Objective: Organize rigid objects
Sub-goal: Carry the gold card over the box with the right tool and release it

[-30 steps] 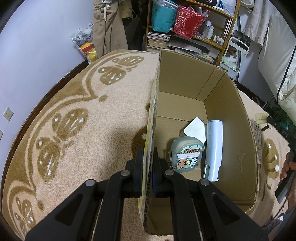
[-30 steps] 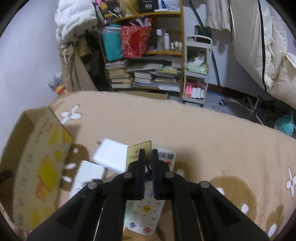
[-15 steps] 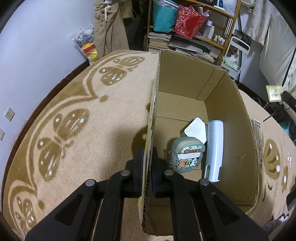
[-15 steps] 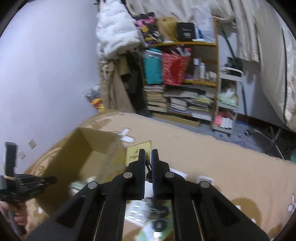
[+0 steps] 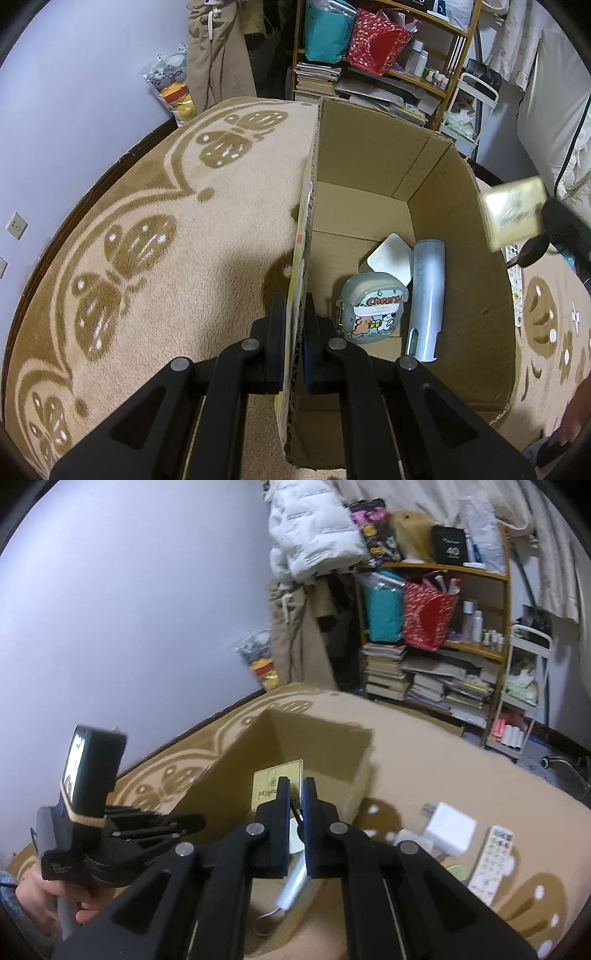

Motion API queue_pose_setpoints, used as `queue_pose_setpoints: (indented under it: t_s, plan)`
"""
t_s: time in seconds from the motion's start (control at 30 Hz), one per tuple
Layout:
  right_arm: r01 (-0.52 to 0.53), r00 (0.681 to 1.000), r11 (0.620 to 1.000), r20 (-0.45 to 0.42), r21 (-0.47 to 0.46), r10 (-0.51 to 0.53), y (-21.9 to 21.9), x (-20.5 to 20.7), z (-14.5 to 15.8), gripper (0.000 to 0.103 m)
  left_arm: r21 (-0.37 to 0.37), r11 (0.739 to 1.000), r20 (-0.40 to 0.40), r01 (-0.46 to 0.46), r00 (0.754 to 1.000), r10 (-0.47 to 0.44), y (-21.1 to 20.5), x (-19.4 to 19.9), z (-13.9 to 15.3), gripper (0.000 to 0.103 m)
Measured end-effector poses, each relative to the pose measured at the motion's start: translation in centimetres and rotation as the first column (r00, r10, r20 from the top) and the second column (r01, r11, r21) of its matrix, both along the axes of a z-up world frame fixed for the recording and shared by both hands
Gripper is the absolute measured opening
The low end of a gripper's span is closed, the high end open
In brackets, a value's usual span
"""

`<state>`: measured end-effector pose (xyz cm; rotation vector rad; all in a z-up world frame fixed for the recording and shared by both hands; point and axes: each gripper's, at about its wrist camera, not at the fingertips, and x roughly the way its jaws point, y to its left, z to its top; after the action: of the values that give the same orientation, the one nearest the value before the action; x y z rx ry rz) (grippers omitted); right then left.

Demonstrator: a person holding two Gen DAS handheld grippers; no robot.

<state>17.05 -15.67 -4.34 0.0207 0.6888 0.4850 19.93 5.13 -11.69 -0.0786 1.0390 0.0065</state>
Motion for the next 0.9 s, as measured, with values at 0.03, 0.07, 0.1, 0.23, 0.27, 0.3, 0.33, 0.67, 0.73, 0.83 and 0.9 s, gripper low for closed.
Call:
queue_pose_setpoints:
  t_s: [0.03, 0.07, 0.1, 0.23, 0.27, 0.3, 0.33, 0.67, 0.73, 0.83, 0.9]
  plan:
    - [-0.006, 1.000, 1.000, -0.009, -0.004, 0.006, 0.3, -0.1, -0.3, 0.007, 0.001, 1.000, 0.000, 0.000, 1.000, 0.000, 0.1, 0.1, 0.0, 0.006]
    - [-0.012, 1.000, 1.000, -0.021, 0.002, 0.012, 0.5, -0.1, -0.6, 0.007, 0.001, 1.000, 0.000, 0.001, 1.000, -0.001, 0.1, 0.1, 0.0, 0.006]
    - [-0.014, 0.999, 1.000, -0.032, 0.011, 0.015, 0.6, -0.2, -0.9, 0.007, 0.002, 1.000, 0.000, 0.002, 1.000, -0.002, 0.1, 0.1, 0.0, 0.006]
    - [-0.023, 1.000, 0.999, -0.021, 0.027, 0.023, 1.0, -0.6, -0.7, 0.007, 0.002, 1.000, -0.001, 0.004, 1.000, -0.004, 0.1, 0.1, 0.1, 0.006]
    - [-0.028, 0.999, 0.999, -0.017, 0.034, 0.029, 1.1, -0.7, -0.5, 0.007, 0.000, 1.000, -0.001, 0.003, 1.000, -0.003, 0.1, 0.1, 0.1, 0.006]
    - [-0.036, 0.999, 0.998, -0.014, 0.044, 0.037, 1.3, -0.8, -0.2, 0.007, -0.001, 1.000, -0.001, 0.002, 1.000, -0.002, 0.1, 0.1, 0.1, 0.006]
    - [-0.043, 0.999, 0.998, -0.011, 0.050, 0.044, 1.5, -0.8, 0.0, 0.007, 0.000, 1.000, -0.001, 0.002, 1.000, -0.002, 0.0, 0.1, 0.1, 0.006]
    - [-0.032, 0.994, 0.999, -0.099, 0.044, 0.037, 2.4, 0.2, -2.2, 0.008, 0.008, 1.000, 0.000, 0.009, 1.000, -0.009, -0.1, 0.1, 0.2, 0.006]
    - [-0.034, 0.993, 0.998, -0.114, 0.061, 0.040, 2.3, 0.2, -2.4, 0.008, 0.007, 1.000, 0.000, 0.009, 1.000, -0.009, -0.1, 0.1, 0.3, 0.006]
    - [-0.029, 0.992, 0.998, -0.124, 0.052, 0.036, 2.2, 0.3, -2.1, 0.009, 0.006, 1.000, 0.001, 0.012, 1.000, -0.012, -0.2, 0.1, 0.3, 0.007]
    - [-0.022, 0.993, 0.999, -0.113, 0.026, 0.025, 2.1, 0.1, -1.9, 0.013, 0.002, 1.000, 0.001, 0.012, 1.000, -0.012, -0.2, 0.1, 0.3, 0.007]
